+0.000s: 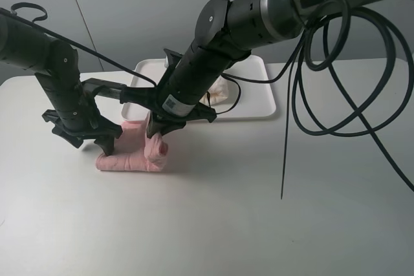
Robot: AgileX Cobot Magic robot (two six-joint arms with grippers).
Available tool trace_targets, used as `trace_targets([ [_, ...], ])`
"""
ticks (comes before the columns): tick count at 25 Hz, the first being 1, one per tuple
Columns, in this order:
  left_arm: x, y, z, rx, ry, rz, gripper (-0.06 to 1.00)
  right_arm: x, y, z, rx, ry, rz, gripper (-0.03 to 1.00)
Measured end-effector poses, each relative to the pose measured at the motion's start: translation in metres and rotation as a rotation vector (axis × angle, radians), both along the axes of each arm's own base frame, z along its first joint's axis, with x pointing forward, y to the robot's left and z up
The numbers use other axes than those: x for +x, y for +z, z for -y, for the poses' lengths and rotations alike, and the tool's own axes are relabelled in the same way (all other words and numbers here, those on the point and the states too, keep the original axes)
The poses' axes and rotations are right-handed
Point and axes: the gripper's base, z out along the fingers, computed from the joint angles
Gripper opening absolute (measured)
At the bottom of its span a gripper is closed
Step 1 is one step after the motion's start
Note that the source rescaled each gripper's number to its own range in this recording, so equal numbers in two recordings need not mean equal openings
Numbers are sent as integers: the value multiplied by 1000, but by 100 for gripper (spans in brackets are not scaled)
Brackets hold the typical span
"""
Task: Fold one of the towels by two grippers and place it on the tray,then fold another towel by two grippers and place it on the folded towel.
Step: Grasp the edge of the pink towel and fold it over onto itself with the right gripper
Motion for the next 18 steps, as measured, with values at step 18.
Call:
trace_targets([
  [18,0,0,0,-3,2,-1,91,15,-32,-13,117,-185,-9,6],
])
